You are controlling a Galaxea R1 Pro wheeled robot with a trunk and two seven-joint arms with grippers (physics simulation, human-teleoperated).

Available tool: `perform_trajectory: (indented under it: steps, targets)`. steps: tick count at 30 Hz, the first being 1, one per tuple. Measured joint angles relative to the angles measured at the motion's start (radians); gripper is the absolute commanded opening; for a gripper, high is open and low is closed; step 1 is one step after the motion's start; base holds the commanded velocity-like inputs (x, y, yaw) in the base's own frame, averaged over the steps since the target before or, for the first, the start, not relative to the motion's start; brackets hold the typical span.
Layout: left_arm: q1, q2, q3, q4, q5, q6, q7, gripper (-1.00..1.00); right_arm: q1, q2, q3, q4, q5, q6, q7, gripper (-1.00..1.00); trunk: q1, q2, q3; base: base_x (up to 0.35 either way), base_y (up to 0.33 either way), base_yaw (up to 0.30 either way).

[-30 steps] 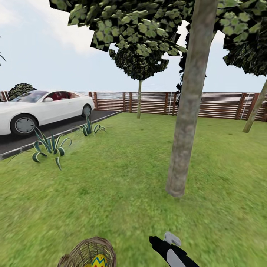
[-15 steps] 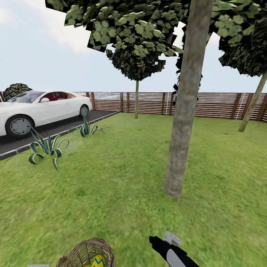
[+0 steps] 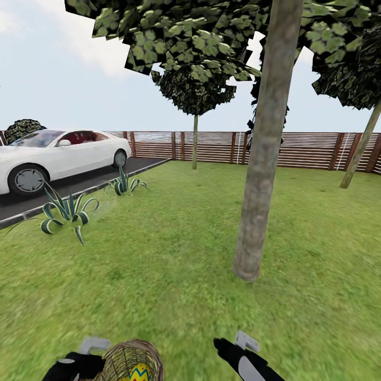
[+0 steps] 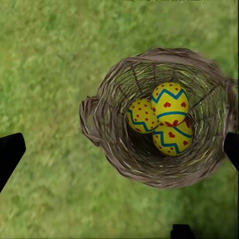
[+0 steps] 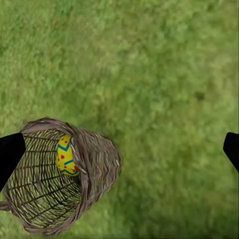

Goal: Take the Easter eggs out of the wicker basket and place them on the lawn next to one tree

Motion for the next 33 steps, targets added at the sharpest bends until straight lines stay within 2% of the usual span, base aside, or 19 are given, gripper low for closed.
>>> perform_trajectory:
  steps: [1, 2, 6, 9, 12, 23, 26, 29, 30, 31, 32, 33]
  targets:
    - [-0.021, -0.018, -0.017, 0.006, -0.001, 0.019, 0.001, 1.0, 0.0, 0.0, 0.0, 0.003, 0.003, 0.0, -0.001, 1.0, 0.0, 0.0, 0.0, 0.0, 0.0, 0.0]
    - [-0.03, -0.024, -0.023, 0.013, -0.002, 0.024, 0.001, 1.0, 0.0, 0.0, 0.0, 0.006, 0.008, 0.0, -0.002, 1.0, 0.0, 0.0, 0.0, 0.0, 0.0, 0.0]
    - [-0.072, -0.042, -0.038, 0.072, 0.004, 0.038, -0.004, 1.0, 0.0, 0.0, -0.003, 0.016, 0.048, -0.002, -0.003, 1.0, 0.0, 0.0, 0.0, 0.0, 0.0, 0.0]
    - [-0.097, -0.05, -0.043, 0.119, 0.004, 0.031, -0.007, 1.0, 0.0, -0.001, -0.005, 0.018, 0.06, -0.003, -0.004, 1.0, 0.0, 0.0, 0.0, 0.0, 0.0, 0.0]
    - [-0.111, -0.05, -0.044, 0.169, 0.007, 0.004, -0.011, 1.0, 0.0, -0.004, -0.005, 0.018, 0.066, -0.005, -0.004, 1.0, 0.0, 0.0, 0.0, 0.0, 0.0, -0.026]
    - [-0.12, -0.054, -0.035, 0.213, 0.011, -0.015, -0.009, 1.0, 0.001, -0.003, 0.0, -0.006, 0.072, -0.043, -0.003, 1.0, 0.0, 0.0, 0.002, 0.0, 0.0, -0.077]
    - [-0.12, -0.053, -0.035, 0.217, 0.009, -0.032, -0.008, 1.0, 0.008, -0.004, 0.006, -0.087, 0.074, -0.05, -0.003, 1.0, 0.0, 0.0, 0.002, 0.0, 0.0, -0.01]
    - [-0.12, -0.053, -0.035, 0.218, 0.008, -0.053, -0.009, 1.0, 0.053, -0.004, 0.034, -0.235, 0.11, -0.043, -0.022, 1.0, 0.0, 0.0, 0.002, 0.0, 0.0, -0.004]
    - [-0.12, -0.053, -0.035, 0.218, 0.008, -0.058, -0.009, 1.0, 0.076, -0.004, 0.048, -0.331, 0.148, -0.029, -0.058, 1.0, 0.0, 0.0, 0.002, 0.0, 0.0, -0.002]
    - [-0.12, -0.053, -0.035, 0.219, 0.007, -0.06, -0.009, 1.0, 0.087, -0.004, 0.053, -0.391, 0.169, -0.014, -0.086, 1.0, 0.0, 0.0, 0.002, 0.0, 0.0, -0.001]
    - [-0.12, -0.053, -0.036, 0.219, 0.007, -0.066, -0.009, 1.0, 0.104, -0.004, 0.06, -0.516, 0.206, 0.038, -0.152, 1.0, 0.0, 0.0, 0.002, 0.0, 0.0, -0.001]
    - [-0.12, -0.053, -0.035, 0.219, 0.007, -0.067, -0.01, 1.0, 0.115, -0.004, 0.062, -0.599, 0.222, 0.075, -0.19, 1.0, 0.0, 0.0, 0.002, 0.0, 0.0, 0.0]
